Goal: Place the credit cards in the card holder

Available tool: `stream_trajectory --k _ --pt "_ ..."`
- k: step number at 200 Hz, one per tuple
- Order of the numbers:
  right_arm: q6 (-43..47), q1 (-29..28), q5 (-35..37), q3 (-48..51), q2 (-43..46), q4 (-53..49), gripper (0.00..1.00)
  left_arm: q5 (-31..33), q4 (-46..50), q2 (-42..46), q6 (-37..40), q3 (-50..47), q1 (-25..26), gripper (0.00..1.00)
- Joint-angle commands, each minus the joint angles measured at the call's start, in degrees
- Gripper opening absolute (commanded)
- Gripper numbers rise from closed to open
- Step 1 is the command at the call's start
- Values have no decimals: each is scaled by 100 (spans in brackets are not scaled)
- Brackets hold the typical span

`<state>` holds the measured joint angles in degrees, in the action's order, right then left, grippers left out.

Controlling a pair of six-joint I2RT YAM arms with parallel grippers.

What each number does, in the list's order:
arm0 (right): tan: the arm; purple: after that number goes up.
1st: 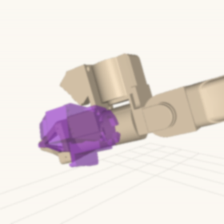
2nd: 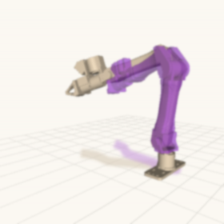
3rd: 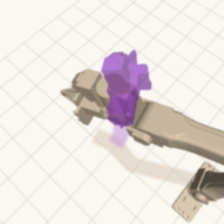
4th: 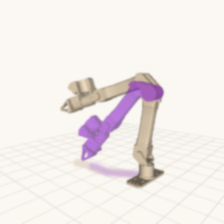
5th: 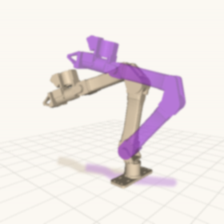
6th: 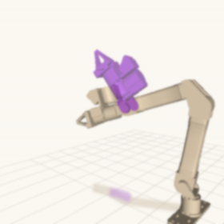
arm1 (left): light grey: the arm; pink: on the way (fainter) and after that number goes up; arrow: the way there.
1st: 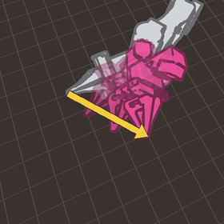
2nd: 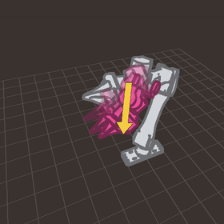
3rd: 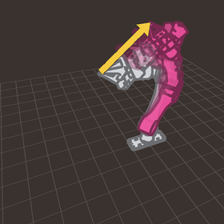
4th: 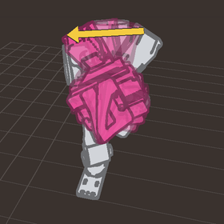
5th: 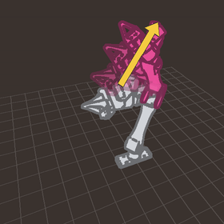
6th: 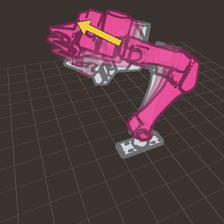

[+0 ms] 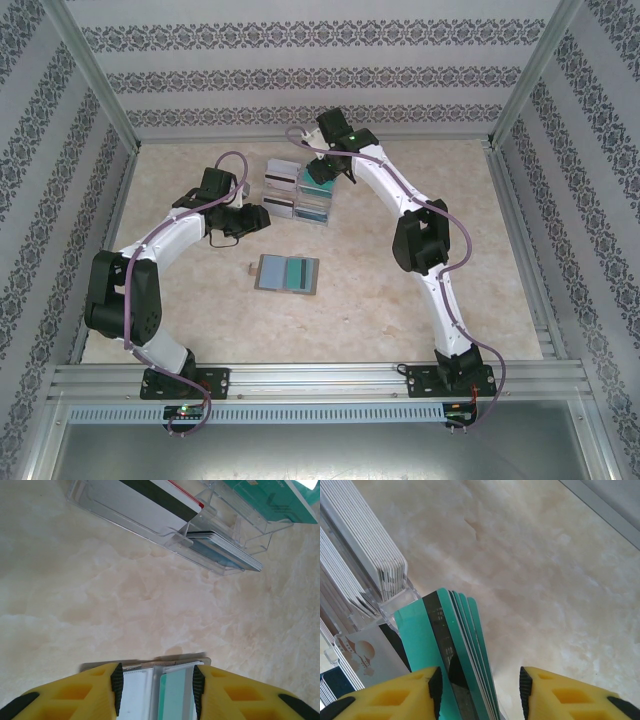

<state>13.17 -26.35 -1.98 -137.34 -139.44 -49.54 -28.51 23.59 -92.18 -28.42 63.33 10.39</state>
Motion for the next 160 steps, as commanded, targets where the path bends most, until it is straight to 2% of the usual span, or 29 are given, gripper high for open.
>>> stream_trajectory --k 1,40,160 --pt "6 51 118 32 171 -85 42 -84 -39 139 164 -39 -55 44" --pt "28 42 146 22 224 -75 32 -101 -65 136 154 -45 -55 44" --pt "28 46 129 -34 351 -65 19 -129 -91 165 144 -84 -59 44"
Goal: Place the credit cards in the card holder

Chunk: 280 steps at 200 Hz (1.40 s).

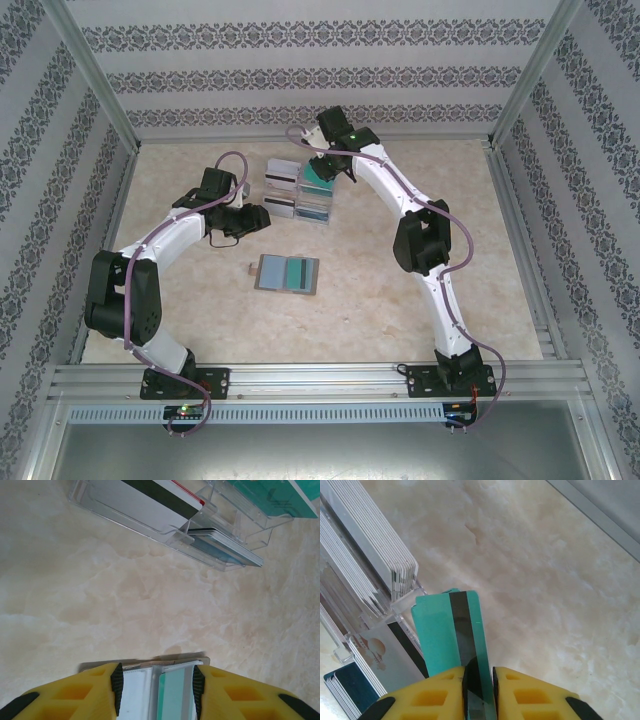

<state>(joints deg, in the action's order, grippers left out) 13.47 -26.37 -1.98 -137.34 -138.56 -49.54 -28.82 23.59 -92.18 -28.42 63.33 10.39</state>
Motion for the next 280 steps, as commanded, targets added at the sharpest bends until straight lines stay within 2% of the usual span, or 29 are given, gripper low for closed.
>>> stream_trajectory --k 1,99,168,258,280 --pt "-3 46 133 -32 266 -69 19 -98 -91 165 144 -79 -57 44" --pt "-151 103 -270 29 369 23 19 -144 -100 165 144 -77 -56 44" --pt "-405 313 -977 152 330 154 13 -326 -177 80 118 72 -59 44" --pt "-783 615 -2170 884 596 979 15 -388 -136 56 83 293 -55 44" --pt "-798 642 -2155 839 577 976 15 -393 -145 58 78 294 -55 44"
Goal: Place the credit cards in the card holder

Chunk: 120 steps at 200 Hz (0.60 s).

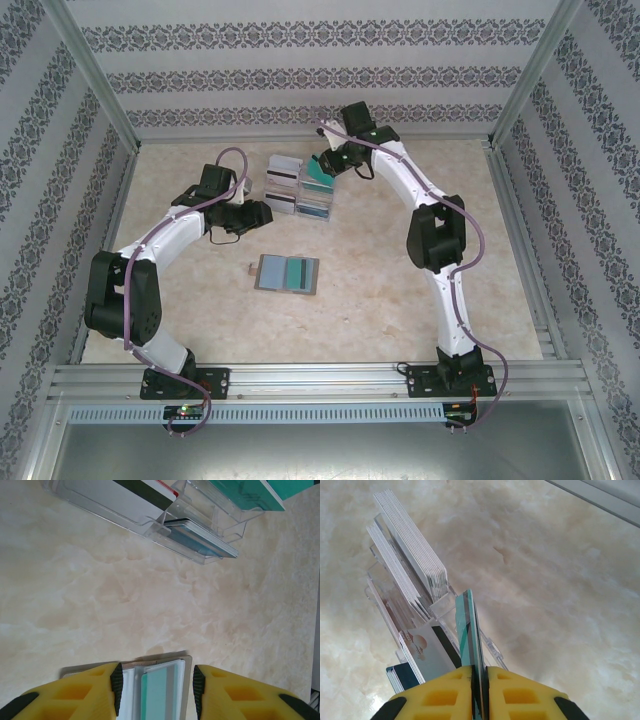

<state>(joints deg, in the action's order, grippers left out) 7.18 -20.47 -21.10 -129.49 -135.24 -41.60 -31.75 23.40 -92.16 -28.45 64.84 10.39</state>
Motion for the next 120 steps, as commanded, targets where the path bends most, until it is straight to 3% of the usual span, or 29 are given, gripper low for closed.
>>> stream_trajectory --k 1,83,120 --pt "-167 52 -239 46 240 176 15 -98 -125 53 83 147 -59 44" --pt "-211 43 -165 77 206 227 16 -139 -134 31 84 143 -57 44" --pt "-151 30 -183 213 301 372 5 -139 -122 -61 79 381 -56 44"
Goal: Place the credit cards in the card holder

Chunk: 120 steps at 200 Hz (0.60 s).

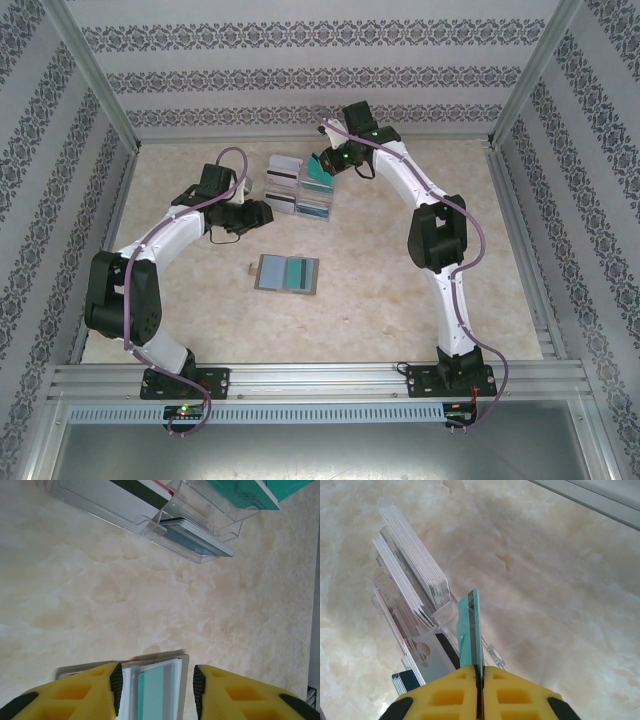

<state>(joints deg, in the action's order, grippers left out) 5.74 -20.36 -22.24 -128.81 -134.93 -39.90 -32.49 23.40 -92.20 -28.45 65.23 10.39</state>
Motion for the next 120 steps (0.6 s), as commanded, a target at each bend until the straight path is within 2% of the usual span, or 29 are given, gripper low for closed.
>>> stream_trajectory --k 1,42,77,120 --pt "-5 21 -74 150 272 202 5 -65 -119 -72 82 368 -55 44" --pt "279 23 -306 575 408 511 4 -50 374 -897 140 1772 -56 46" --pt "618 -68 -405 1199 639 1012 4 -398 677 -2057 -482 3426 -20 46" --pt "962 -175 -435 1320 668 984 2 -521 1443 -3475 -806 5718 221 46"
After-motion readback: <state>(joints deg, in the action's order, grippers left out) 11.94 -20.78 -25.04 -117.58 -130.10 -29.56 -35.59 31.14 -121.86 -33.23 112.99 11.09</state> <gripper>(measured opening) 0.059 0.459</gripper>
